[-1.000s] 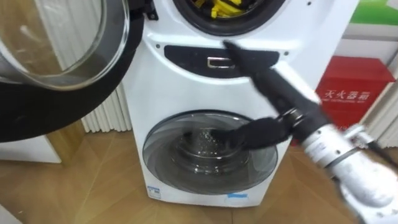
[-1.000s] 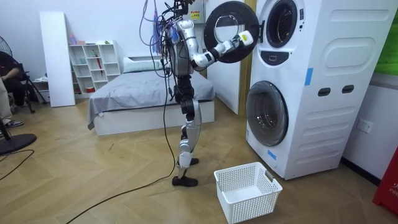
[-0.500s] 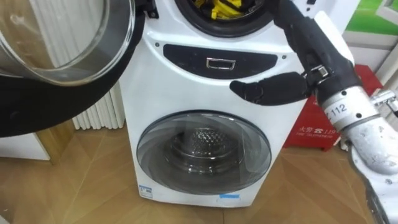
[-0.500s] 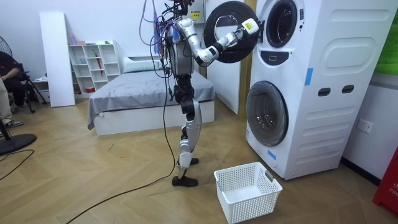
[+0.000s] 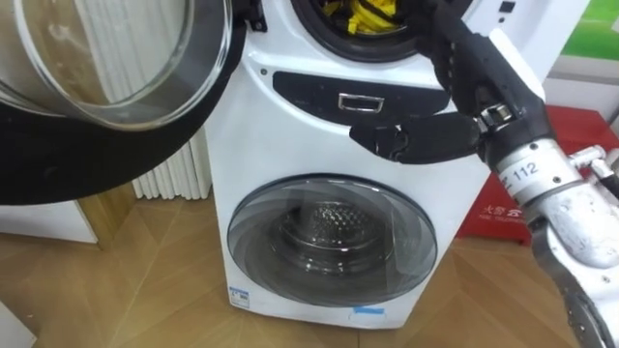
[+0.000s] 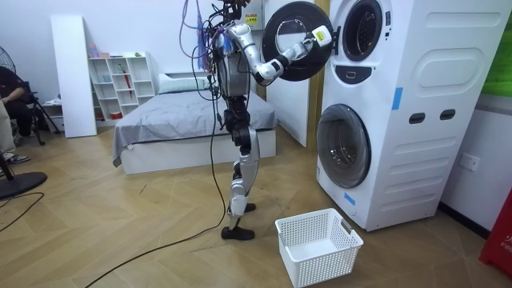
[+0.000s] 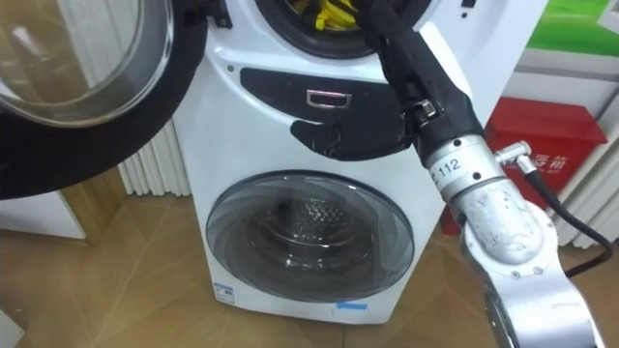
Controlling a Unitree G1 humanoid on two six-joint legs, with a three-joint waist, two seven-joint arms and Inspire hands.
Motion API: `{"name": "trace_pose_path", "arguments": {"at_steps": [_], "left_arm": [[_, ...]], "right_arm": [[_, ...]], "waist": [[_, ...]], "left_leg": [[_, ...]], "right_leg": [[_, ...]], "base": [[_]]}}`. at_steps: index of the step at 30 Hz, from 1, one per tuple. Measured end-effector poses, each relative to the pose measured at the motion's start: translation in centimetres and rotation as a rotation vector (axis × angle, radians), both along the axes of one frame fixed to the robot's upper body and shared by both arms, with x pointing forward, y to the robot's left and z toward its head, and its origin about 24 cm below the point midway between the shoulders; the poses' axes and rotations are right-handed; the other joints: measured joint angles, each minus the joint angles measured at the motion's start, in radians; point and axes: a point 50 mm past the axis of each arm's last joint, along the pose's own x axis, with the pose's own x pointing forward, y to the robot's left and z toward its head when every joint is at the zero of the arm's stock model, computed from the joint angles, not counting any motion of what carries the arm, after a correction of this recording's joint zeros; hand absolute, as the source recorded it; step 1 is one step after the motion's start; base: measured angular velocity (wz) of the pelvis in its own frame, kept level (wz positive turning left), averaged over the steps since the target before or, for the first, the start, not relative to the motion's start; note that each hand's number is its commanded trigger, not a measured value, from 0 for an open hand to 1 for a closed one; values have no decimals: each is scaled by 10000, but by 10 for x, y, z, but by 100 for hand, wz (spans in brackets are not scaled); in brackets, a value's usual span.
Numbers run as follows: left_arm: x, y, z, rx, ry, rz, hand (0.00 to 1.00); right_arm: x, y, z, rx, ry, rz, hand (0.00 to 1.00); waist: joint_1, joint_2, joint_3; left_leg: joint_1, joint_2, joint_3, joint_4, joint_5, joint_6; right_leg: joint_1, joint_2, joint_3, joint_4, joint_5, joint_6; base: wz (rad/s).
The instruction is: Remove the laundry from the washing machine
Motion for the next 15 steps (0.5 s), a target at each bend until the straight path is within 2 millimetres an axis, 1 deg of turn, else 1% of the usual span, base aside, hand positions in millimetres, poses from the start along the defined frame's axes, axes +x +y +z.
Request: {"name": "trace_pose_path", "arguments": {"at_steps": [2,6,10,12,13,15], "left_arm": [[-1,0,0,3,21,2,0],[-1,0,0,6,24,3,0],[-2,0,0,22,89,25,0],[-5,0,-1,19,185,50,0],[-6,0,-1,11,217,65,0],[-10,-1,-1,-12,318,110,0]], "right_arm": [[0,0,0,92,-28,-161,0],[3,-3,-4,372,59,-620,0],[8,-7,-11,733,374,-1083,0],[9,-9,-13,859,449,-1219,0],[9,-9,-13,974,473,-1178,0],[10,-8,-14,1097,556,-1091,0]], "waist": [[7,23,-7],[14,39,-10],[113,60,0],[240,71,8],[249,96,11],[279,235,19]], "left_leg": [[2,0,-6,-22,1,0],[12,-7,-11,-13,1,1],[34,-2,25,36,1,1],[-18,26,59,107,-7,4],[-70,45,42,209,-55,6],[-407,196,-31,949,-410,-17]], "right_leg": [[19,-7,-79,2,-4,7],[43,-11,-86,6,-6,11],[33,-15,-68,15,-6,17],[-27,-10,-95,18,-14,30],[-36,11,-101,26,-23,44],[-21,163,-68,45,-33,55]], "base": [[0],[0],[-2],[-3],[7],[9]]}}
